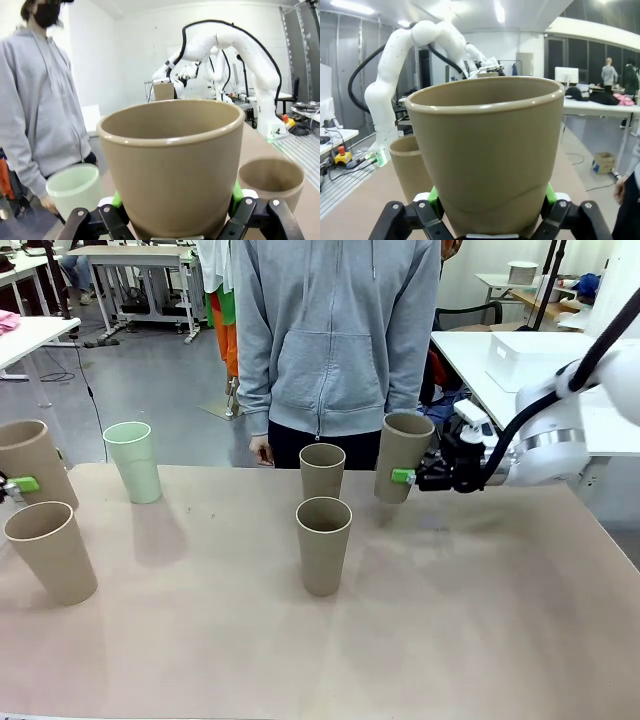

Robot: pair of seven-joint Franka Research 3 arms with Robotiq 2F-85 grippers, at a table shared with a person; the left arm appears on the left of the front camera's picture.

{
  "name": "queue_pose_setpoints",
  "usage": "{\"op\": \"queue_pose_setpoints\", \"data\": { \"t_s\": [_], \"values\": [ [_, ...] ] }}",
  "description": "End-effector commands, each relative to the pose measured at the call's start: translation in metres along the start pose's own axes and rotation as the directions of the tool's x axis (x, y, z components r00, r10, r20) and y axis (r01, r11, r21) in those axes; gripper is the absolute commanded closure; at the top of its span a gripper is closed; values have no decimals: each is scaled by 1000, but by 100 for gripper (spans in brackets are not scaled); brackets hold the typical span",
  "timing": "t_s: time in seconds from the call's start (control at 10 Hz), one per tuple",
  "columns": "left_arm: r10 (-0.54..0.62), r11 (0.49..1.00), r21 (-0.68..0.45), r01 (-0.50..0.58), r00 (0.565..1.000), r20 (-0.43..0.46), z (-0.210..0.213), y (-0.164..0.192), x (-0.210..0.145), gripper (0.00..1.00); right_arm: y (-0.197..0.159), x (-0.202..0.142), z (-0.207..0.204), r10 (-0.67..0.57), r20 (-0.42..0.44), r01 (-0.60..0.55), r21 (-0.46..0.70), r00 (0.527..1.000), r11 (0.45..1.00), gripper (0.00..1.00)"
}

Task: Stack the cups and store them in the basket.
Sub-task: Pick up two Reusable plastic cups , one in each hand.

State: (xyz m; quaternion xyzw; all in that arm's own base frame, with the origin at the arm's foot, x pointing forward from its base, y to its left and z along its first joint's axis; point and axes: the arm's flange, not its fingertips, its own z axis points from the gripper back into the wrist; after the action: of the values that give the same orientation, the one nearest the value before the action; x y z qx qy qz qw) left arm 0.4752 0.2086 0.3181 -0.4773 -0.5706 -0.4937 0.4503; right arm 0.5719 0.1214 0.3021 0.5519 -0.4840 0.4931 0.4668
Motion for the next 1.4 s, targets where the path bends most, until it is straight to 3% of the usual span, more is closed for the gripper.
{"op": "queue_pose_setpoints", "data": {
  "t_s": [0.0,0.3,0.6,0.9,1.3],
  "values": [
    [12,999,53,-12,1000,12,-32,-27,44,14,33,30,5,39,35,-36,-72,999,997,16],
    [-52,994,98,54,998,-22,-85,-61,118,14,59,62,29,72,24,-68,-137,997,988,16],
    [-73,993,93,79,995,-67,-155,-83,157,14,70,71,57,82,45,-73,-180,996,981,16],
    [-8,999,52,14,993,-115,-222,-104,138,14,82,70,92,97,65,-81,-213,993,974,16],
    [18,1000,-6,-19,992,-124,-261,-109,101,14,126,61,119,116,-49,-124,-230,992,965,16]
  ]
}}
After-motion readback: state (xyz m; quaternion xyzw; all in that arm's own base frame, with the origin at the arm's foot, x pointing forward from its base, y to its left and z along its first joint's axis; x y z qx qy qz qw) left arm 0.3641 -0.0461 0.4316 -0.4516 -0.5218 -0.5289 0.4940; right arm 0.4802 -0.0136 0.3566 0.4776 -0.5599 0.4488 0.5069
